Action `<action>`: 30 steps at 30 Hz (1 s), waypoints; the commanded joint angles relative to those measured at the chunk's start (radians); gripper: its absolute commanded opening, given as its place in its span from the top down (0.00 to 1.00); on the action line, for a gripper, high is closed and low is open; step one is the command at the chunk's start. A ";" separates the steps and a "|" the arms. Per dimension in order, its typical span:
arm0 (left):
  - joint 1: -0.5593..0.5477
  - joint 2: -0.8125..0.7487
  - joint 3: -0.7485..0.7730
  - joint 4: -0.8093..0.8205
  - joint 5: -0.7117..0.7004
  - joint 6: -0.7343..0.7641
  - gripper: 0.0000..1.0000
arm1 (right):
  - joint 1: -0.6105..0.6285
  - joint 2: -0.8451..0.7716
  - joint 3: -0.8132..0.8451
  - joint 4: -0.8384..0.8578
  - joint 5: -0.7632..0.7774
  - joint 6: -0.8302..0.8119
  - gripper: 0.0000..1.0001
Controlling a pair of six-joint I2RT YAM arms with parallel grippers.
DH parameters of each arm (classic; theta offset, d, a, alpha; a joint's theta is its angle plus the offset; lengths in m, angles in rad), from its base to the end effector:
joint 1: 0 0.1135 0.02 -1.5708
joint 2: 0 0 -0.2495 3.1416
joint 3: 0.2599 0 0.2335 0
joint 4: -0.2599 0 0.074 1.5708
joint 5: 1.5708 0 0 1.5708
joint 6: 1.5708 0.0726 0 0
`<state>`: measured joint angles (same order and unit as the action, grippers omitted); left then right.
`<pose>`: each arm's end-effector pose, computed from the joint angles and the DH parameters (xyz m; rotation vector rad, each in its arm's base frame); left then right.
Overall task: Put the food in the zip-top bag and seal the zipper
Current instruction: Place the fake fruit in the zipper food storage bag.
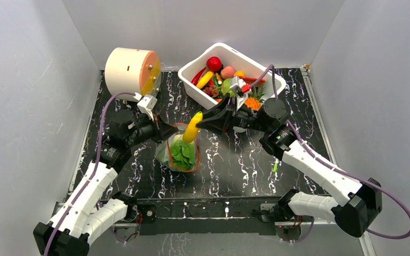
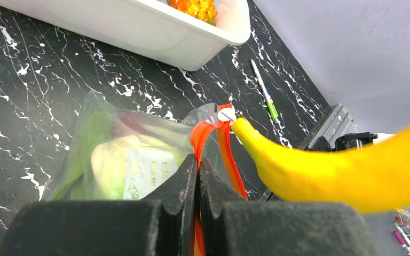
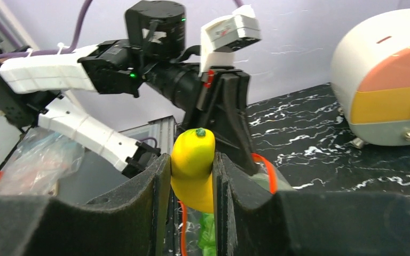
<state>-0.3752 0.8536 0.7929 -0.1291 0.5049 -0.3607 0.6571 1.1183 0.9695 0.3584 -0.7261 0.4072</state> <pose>0.1918 -0.1133 0.3218 0.3968 1.7976 -0.9684 0.1831 0.2021 0.3905 -0.8349 1.3210 1.3498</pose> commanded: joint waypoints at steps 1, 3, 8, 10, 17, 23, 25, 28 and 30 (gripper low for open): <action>-0.002 -0.005 0.051 0.026 0.011 -0.022 1.00 | 0.069 -0.012 0.034 0.043 0.027 -0.039 0.81; -0.001 -0.006 0.052 0.029 0.015 -0.025 1.00 | 0.089 -0.001 0.023 0.068 0.035 -0.026 0.82; -0.001 -0.003 0.055 0.031 0.028 -0.040 1.00 | 0.142 0.038 0.011 0.102 0.061 -0.028 0.82; -0.001 -0.005 0.056 0.030 0.034 -0.041 1.00 | 0.155 0.041 -0.002 0.104 0.089 -0.065 0.82; -0.001 -0.008 0.056 0.018 0.060 -0.051 1.00 | 0.158 0.047 -0.057 0.034 0.213 -0.248 0.83; -0.001 -0.009 0.055 0.047 0.106 -0.094 1.00 | 0.188 0.069 -0.105 0.024 0.277 -0.390 0.83; -0.001 -0.008 0.052 0.070 0.120 -0.120 1.00 | 0.205 0.080 -0.113 0.013 0.304 -0.445 0.83; -0.001 -0.008 0.050 0.090 0.135 -0.145 1.00 | 0.237 0.091 -0.125 0.003 0.356 -0.530 0.83; -0.001 -0.008 0.050 0.095 0.139 -0.153 1.00 | 0.258 0.102 -0.130 -0.005 0.397 -0.580 0.83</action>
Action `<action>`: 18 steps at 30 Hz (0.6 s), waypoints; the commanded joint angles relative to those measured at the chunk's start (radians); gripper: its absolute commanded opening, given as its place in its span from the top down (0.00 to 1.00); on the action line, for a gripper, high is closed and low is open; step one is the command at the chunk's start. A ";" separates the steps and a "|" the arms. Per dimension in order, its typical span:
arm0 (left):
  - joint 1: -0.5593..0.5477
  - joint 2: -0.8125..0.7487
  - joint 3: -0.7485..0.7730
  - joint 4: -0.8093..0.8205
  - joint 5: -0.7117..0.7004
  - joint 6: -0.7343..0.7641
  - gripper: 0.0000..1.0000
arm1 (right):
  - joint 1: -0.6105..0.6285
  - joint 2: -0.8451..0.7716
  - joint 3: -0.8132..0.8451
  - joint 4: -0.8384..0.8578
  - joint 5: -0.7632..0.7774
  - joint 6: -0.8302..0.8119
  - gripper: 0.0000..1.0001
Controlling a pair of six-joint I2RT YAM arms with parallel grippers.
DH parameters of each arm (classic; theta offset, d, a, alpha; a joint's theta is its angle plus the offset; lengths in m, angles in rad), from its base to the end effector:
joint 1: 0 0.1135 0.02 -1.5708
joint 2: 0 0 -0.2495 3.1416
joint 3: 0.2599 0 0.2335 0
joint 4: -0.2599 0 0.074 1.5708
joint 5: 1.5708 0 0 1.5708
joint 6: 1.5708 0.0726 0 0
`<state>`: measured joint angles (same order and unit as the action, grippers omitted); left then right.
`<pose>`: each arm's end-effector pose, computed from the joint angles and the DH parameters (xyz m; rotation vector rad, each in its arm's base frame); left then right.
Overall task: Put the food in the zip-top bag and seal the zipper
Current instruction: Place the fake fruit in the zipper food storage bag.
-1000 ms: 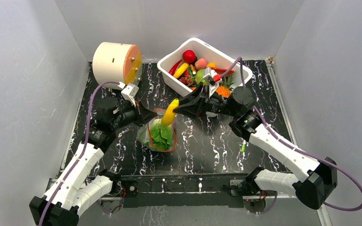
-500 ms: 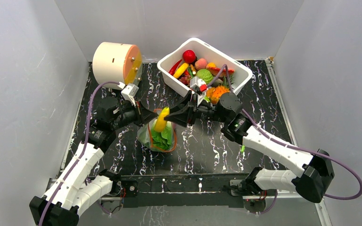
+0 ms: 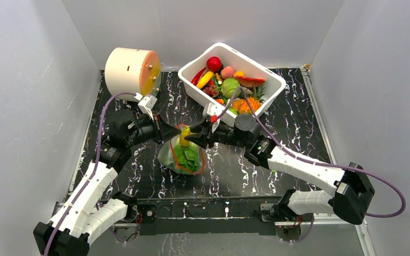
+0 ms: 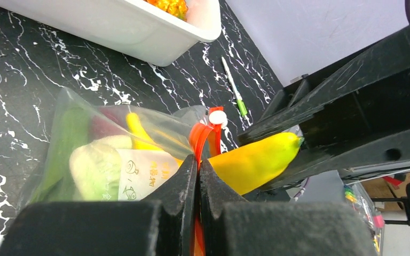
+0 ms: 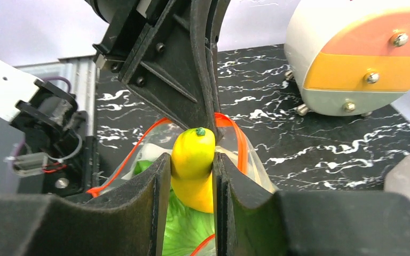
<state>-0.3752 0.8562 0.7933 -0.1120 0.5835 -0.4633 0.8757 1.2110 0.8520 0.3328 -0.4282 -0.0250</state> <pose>0.1882 -0.1171 0.3242 0.3729 1.8144 -1.1060 0.1719 0.2532 0.3203 -1.0335 1.3342 0.9907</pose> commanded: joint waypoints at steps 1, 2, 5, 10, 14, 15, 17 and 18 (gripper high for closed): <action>-0.001 -0.013 0.050 0.079 0.062 -0.051 1.00 | 0.051 0.017 -0.015 0.019 0.121 -0.179 0.83; -0.002 -0.014 0.050 0.080 0.062 -0.053 1.00 | 0.062 0.024 -0.018 0.018 0.143 -0.203 0.83; -0.001 -0.015 0.050 0.084 0.067 -0.056 1.00 | 0.105 0.047 -0.022 0.011 0.223 -0.262 0.83; -0.001 -0.013 0.049 0.082 0.071 -0.060 1.00 | 0.148 0.073 -0.044 0.026 0.308 -0.334 0.83; -0.001 -0.013 0.046 0.080 0.080 -0.060 1.00 | 0.162 0.089 -0.082 0.054 0.340 -0.378 0.83; -0.001 -0.013 0.046 0.080 0.080 -0.059 1.00 | 0.166 0.089 -0.091 0.062 0.342 -0.389 0.83; -0.001 -0.011 0.044 0.076 0.083 -0.056 1.00 | 0.176 0.072 -0.113 0.089 0.340 -0.413 0.83; -0.001 -0.010 0.045 0.071 0.084 -0.052 1.00 | 0.180 0.060 -0.120 0.104 0.340 -0.426 0.83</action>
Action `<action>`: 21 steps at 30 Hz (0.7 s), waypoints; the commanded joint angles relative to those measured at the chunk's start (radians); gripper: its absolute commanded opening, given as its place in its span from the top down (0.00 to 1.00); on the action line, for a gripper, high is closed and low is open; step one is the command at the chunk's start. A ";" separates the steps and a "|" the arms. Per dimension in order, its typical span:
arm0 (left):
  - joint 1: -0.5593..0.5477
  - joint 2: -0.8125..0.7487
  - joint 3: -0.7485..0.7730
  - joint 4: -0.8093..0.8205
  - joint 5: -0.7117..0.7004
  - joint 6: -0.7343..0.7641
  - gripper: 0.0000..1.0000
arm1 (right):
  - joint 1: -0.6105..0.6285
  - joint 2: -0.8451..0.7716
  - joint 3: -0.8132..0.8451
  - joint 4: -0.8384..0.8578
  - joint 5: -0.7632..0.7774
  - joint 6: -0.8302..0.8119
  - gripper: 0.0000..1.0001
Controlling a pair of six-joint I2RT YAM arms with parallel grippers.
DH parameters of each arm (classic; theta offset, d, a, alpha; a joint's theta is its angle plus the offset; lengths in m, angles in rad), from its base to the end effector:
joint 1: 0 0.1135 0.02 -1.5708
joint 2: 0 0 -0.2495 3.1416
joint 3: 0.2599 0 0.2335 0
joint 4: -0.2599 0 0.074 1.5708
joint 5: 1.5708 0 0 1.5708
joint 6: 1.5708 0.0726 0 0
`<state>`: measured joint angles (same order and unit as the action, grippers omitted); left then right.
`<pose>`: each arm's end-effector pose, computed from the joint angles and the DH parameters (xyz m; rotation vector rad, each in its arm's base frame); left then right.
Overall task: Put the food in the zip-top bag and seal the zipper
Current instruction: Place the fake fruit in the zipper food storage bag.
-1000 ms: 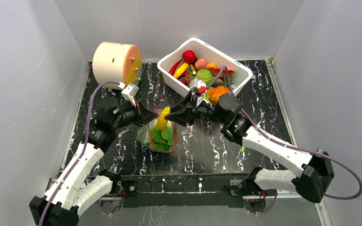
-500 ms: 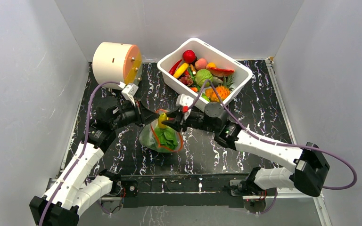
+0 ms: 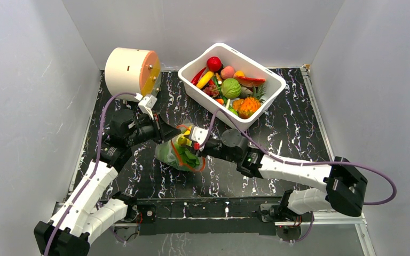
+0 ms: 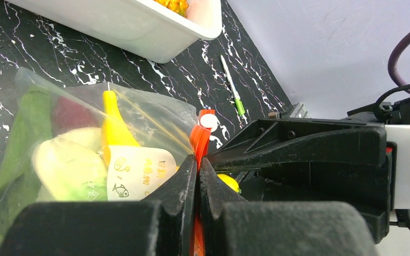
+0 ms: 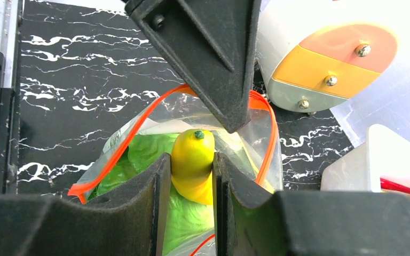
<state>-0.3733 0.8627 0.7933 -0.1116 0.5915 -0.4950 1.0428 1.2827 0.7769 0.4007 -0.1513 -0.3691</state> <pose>0.1892 -0.1176 0.3231 0.3483 1.8320 -1.1334 0.1520 0.2824 0.2806 -1.1984 1.2259 0.6312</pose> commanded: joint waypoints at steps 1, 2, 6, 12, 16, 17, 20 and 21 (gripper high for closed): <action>-0.003 -0.016 0.044 0.066 0.076 -0.017 1.00 | 0.018 -0.021 -0.048 0.051 0.063 -0.102 0.83; -0.003 -0.015 0.045 0.062 0.076 -0.015 1.00 | 0.020 -0.031 -0.047 0.053 0.064 -0.122 0.83; -0.003 -0.014 0.041 0.069 0.078 -0.026 1.00 | 0.023 -0.028 -0.044 0.043 0.087 -0.186 0.83; -0.003 0.003 0.042 0.084 0.102 -0.060 1.00 | 0.024 0.030 -0.056 0.033 0.102 -0.202 0.80; -0.003 -0.002 0.037 0.094 0.100 -0.065 1.00 | 0.025 0.056 -0.071 0.057 0.115 -0.199 0.72; -0.003 -0.002 0.035 0.096 0.099 -0.064 1.00 | 0.025 0.060 -0.069 0.056 0.116 -0.197 0.71; -0.003 0.000 0.035 0.096 0.098 -0.065 1.00 | 0.025 0.069 -0.047 0.023 0.117 -0.194 0.64; -0.004 0.002 0.033 0.097 0.098 -0.065 1.00 | 0.026 0.067 -0.035 0.004 0.120 -0.193 0.60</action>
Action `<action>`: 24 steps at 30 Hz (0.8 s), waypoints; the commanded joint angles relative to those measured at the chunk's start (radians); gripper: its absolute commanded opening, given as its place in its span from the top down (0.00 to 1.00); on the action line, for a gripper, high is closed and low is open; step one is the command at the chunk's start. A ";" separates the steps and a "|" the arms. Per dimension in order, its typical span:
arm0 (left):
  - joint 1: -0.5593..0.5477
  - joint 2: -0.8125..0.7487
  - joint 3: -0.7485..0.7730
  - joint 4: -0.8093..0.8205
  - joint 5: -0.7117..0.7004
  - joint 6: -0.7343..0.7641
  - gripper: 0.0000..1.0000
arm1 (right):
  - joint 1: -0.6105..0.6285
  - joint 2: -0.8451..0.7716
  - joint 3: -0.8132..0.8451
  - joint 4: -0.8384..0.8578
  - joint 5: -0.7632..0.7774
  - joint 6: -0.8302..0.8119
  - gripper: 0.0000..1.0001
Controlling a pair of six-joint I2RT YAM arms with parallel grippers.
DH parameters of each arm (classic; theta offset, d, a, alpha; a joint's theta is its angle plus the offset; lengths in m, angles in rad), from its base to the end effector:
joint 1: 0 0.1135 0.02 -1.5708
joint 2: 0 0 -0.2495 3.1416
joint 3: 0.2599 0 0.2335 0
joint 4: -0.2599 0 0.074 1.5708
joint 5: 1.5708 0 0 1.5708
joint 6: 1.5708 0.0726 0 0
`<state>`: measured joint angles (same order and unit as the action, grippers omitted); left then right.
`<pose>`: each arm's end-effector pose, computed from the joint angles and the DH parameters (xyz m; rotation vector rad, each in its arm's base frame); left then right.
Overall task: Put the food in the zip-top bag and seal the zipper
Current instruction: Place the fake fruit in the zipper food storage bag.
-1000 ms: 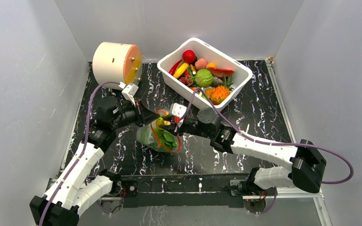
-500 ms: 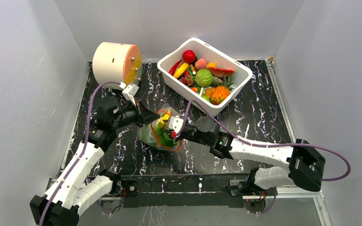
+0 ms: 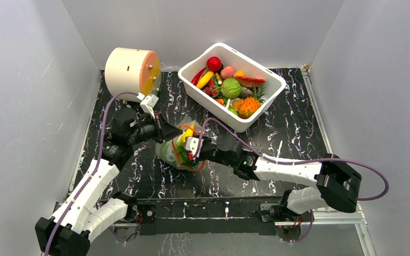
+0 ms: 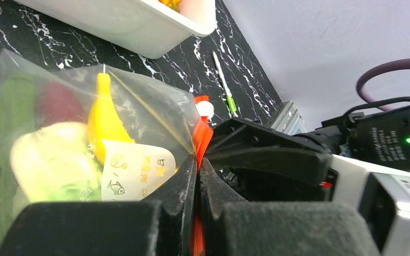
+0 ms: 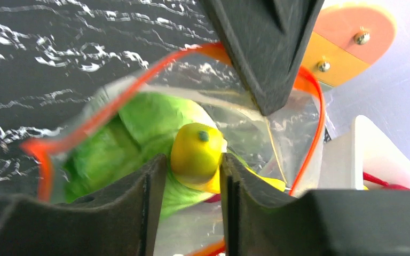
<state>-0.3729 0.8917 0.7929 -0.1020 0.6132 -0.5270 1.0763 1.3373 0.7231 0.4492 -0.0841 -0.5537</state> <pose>0.1938 -0.1207 0.3185 0.3315 1.8636 -1.1735 0.1492 0.2895 0.2512 -1.3207 1.1588 0.4557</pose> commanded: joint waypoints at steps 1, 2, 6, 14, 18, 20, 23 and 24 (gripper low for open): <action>-0.003 -0.025 0.031 0.089 0.076 -0.031 1.00 | -0.007 0.008 0.034 -0.077 0.054 -0.003 0.55; -0.003 -0.026 0.028 0.091 0.077 -0.030 1.00 | -0.008 0.003 0.053 -0.114 0.052 0.006 0.51; -0.003 -0.036 0.015 0.099 0.067 -0.020 1.00 | -0.008 -0.044 0.126 -0.295 0.033 0.065 0.38; -0.003 -0.025 0.013 0.102 0.072 -0.001 1.00 | -0.008 -0.146 0.221 -0.460 0.008 0.185 0.51; -0.003 -0.026 0.005 0.111 0.074 -0.006 1.00 | -0.007 -0.123 0.243 -0.442 -0.006 0.289 0.68; -0.003 -0.030 0.005 0.112 0.075 -0.006 1.00 | -0.007 -0.112 0.240 -0.419 -0.005 0.334 0.74; -0.003 -0.035 0.005 0.104 0.074 0.000 1.00 | -0.007 -0.103 0.230 -0.374 0.014 0.378 0.80; -0.003 -0.036 0.006 0.102 0.075 0.002 1.00 | -0.007 -0.099 0.235 -0.377 0.014 0.384 0.80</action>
<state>-0.3748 0.8883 0.7849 -0.0536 0.6529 -0.5312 1.0706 1.2274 0.9268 0.0071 -0.0784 -0.2657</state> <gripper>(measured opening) 0.009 0.224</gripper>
